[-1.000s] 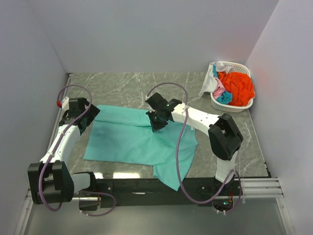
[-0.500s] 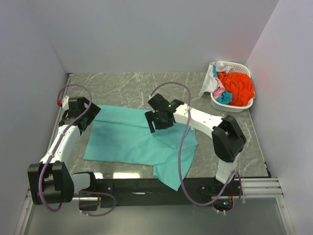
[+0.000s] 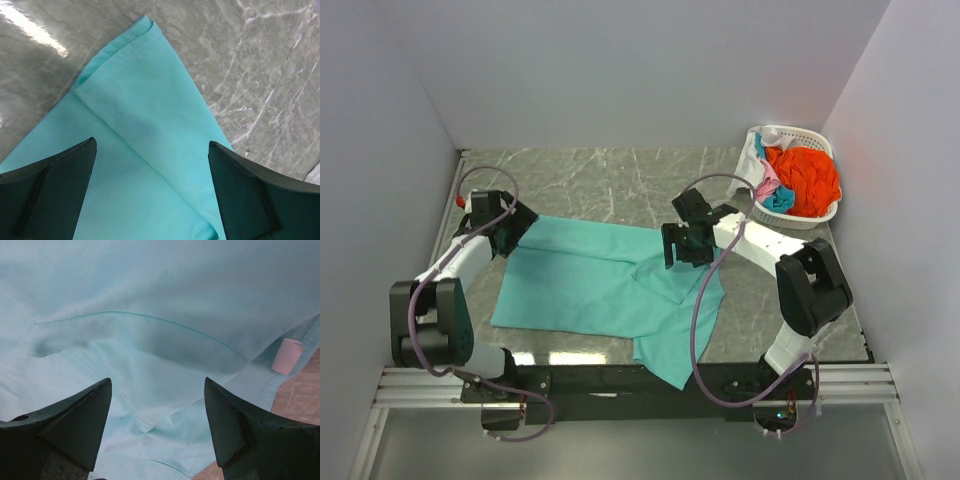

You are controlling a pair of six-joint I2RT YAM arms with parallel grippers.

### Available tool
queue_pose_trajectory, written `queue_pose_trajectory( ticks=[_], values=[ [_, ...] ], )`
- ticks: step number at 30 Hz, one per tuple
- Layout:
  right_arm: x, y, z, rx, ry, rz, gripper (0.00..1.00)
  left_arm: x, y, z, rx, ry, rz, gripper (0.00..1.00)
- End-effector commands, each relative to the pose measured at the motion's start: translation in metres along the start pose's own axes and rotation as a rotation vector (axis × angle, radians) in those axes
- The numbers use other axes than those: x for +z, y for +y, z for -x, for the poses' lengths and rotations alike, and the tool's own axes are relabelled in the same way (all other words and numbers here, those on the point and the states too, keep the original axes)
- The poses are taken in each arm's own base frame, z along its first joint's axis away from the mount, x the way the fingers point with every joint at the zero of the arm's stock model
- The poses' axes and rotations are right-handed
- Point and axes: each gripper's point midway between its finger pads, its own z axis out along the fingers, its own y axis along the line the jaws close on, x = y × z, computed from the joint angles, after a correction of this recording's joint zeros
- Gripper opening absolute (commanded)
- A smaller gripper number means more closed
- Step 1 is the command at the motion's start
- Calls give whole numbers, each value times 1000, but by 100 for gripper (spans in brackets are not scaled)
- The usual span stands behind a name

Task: Fold and stack the t-shirts
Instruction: Fold the tshirt

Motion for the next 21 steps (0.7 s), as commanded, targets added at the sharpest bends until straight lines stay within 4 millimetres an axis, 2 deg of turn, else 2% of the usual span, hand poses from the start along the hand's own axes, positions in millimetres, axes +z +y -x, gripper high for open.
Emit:
queue_pose_trajectory(
  ticks=[1,7,14,18,21],
  values=[
    [-3,9,7,-6,-43,53,81,8,-31,12,9,-15,-105,99],
    [17,0,5,25,-2,46,80,30,-21,0,8,34,-72,100],
    [43,-33,0,59,47,-27,80,49,-2,-12,2,70,-1,99],
    [55,-51,10,89,65,-43,80,57,2,-15,-9,84,20,99],
    [60,-55,23,113,52,-20,79,62,2,-16,-14,91,27,99]
  ],
)
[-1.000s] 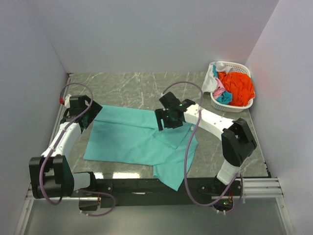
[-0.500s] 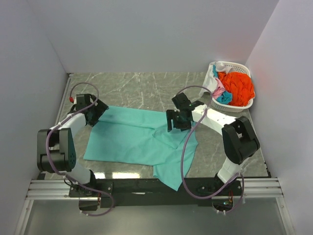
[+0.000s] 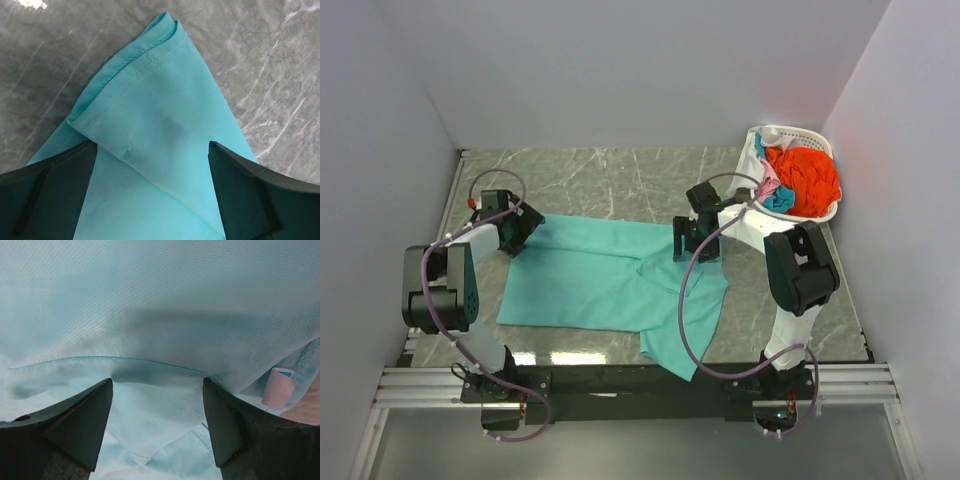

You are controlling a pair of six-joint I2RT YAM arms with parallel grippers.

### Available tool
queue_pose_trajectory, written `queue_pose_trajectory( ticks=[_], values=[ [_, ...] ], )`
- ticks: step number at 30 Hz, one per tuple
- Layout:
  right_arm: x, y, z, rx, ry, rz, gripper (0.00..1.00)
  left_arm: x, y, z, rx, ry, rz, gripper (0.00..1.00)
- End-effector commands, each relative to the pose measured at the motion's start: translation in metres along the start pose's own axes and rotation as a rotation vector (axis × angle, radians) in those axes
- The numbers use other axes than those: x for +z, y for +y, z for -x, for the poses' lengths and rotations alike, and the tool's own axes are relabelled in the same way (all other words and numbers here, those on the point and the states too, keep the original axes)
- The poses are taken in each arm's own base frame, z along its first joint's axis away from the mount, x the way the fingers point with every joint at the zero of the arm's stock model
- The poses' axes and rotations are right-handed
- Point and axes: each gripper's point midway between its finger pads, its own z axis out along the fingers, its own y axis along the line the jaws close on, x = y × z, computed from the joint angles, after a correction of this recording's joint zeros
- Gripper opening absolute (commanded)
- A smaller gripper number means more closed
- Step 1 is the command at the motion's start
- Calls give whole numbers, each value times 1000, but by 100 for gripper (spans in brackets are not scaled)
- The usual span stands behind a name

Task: Fold and stack the t-shirts
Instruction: Fold the tshirt

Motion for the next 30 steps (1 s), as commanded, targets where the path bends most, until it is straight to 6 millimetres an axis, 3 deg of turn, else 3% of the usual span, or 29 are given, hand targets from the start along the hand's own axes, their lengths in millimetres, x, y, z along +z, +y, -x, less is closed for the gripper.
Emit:
queue_pose_trajectory(
  ticks=[1,14,15,19,25,30],
  values=[
    [18,-23,15,24,2,-28,79,8,-11,5,-6,-3,-21,100],
    [34,-31,90,54,-27,20,79,51,-34,3,-3,61,-17,100],
    [31,-32,104,60,-52,28,79,53,-40,6,-2,57,-29,99],
    [27,-29,121,63,-70,42,79,59,-47,9,-6,61,-24,99],
    [1,-16,126,15,-113,102,80,37,-54,24,4,18,-1,99],
    [-40,-14,121,-2,-190,76,84,-11,-60,32,1,-32,-26,99]
  ],
)
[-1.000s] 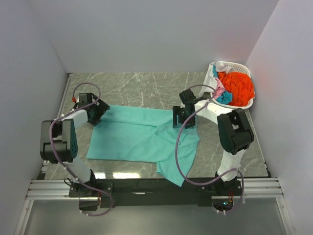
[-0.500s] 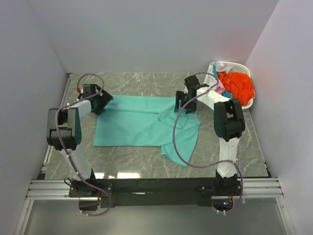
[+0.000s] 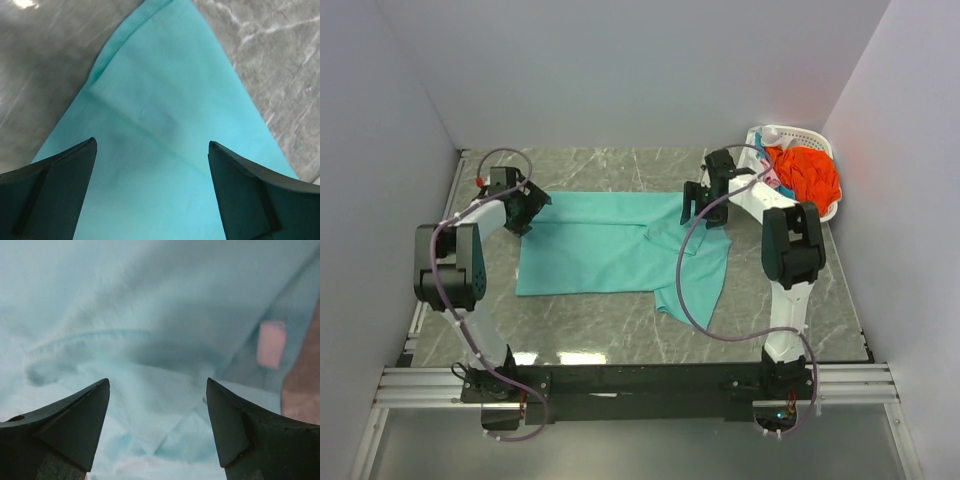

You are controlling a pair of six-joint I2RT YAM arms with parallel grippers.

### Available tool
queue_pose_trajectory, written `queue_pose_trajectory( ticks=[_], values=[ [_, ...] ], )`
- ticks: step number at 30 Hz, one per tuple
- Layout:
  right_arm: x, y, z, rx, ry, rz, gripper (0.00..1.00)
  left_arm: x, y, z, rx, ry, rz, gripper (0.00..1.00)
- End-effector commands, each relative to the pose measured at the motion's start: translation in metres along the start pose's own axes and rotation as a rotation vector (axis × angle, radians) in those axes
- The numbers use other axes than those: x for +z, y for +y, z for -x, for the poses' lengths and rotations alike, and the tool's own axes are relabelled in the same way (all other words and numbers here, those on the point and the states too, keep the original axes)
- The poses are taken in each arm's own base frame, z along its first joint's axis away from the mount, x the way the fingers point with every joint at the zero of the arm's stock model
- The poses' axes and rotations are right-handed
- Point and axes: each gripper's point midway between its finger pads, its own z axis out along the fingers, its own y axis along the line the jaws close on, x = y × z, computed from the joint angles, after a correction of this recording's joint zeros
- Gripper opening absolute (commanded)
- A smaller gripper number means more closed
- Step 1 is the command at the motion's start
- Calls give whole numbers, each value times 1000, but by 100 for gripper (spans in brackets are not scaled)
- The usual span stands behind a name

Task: Fold and stack the t-shirts
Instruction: Fold the tshirt

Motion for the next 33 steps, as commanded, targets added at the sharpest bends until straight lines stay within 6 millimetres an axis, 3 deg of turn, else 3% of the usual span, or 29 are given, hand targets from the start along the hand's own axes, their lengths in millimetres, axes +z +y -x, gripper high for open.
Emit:
queue_pose_trajectory(
  ticks=[1,2,4,5,6,8,9,11,15,20,23,29,33],
  values=[
    [-55,15,12,-47,-118,11,85,-48,-4,6,-8,-44,-3,99],
    [-73,22,17,-55,-167,20,85,-65,-4,16,-19,-98,-1,99],
    [-81,24,8,-53,-185,22,86,-78,13,5,-31,-95,43,99],
    [-95,29,9,-44,-223,36,86,-94,15,10,-47,-135,38,99],
    [-92,28,-6,-40,-205,37,86,-98,27,3,-52,-134,62,99],
    [-107,33,-11,-38,-248,56,87,-118,37,-1,-72,-157,69,99],
    [-104,29,-23,-31,-235,40,87,-120,49,-9,-75,-152,96,99],
    [-116,33,-28,-18,-268,53,87,-132,62,-17,-83,-154,114,99],
    [-119,28,-54,12,-271,62,87,-135,109,-41,-106,-142,241,99],
    [-124,24,-77,14,-268,80,87,-139,129,-59,-137,-131,257,100],
    [-117,15,-93,17,-235,53,87,-135,145,-77,-162,-101,270,99],
    [-112,11,-100,16,-206,43,87,-130,162,-92,-182,-70,311,78],
    [-111,11,-100,20,-207,40,87,-125,165,-100,-179,-40,314,50]
  ],
)
